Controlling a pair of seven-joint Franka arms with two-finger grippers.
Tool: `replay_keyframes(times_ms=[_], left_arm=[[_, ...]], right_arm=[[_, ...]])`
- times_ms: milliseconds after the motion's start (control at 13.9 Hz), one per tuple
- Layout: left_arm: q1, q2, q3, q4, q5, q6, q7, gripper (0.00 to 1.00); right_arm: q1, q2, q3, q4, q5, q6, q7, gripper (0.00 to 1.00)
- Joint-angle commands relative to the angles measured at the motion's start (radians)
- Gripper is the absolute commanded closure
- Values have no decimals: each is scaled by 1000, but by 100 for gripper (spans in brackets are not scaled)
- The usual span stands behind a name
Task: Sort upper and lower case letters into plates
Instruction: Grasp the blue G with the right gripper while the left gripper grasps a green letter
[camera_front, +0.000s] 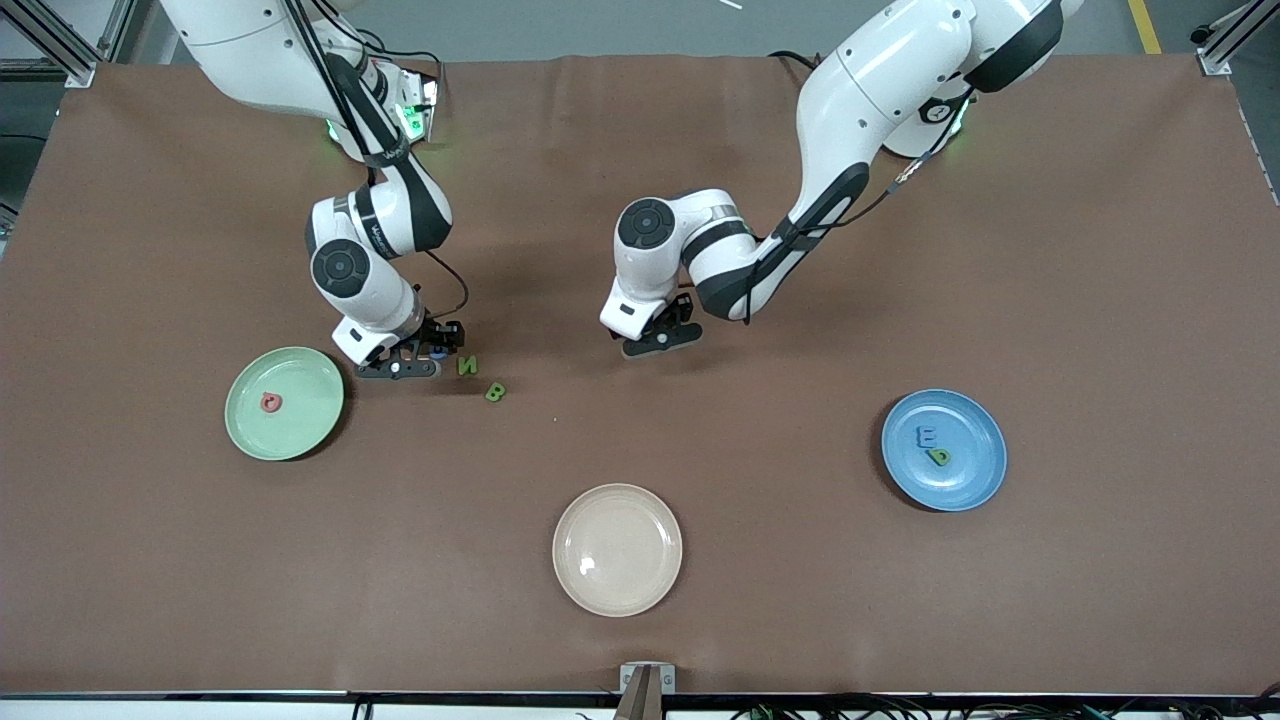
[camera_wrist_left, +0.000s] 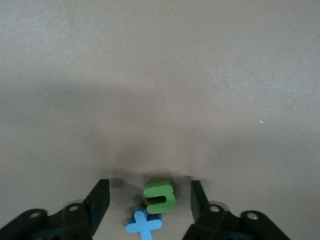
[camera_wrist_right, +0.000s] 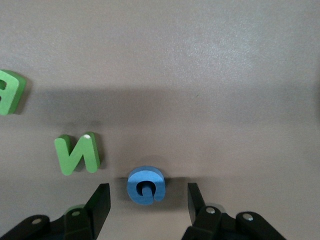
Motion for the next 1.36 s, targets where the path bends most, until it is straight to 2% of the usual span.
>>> replay_keyframes(times_ms=[0,216,503,575,790,1006,1293], left_arm=[[-12,11,2,17,18,3,0,41],[-12,16,2,15,18,3,-1,52],[1,10,2,17,16,3,8,90],[6,4,3,17,16,1,14,96],[61,-26,5,37,19,-14,26,99],[191,-98,5,37,19,-84,149,99],[417,-131,3,26,19,-129,403,98]], right_arm=[[-2,-15,8,-32,3,21,-8,31],[-2,-9,8,-29,3,23,-8,34],[-2,-1,6,-23,3,24,-8,36],[-2,2,8,-20,3,24,-8,37],[-2,11,6,-8,3,29,-8,39],[-2,17,6,-2,3,29,-10,42],[-5,34,6,-2,3,64,-8,62]])
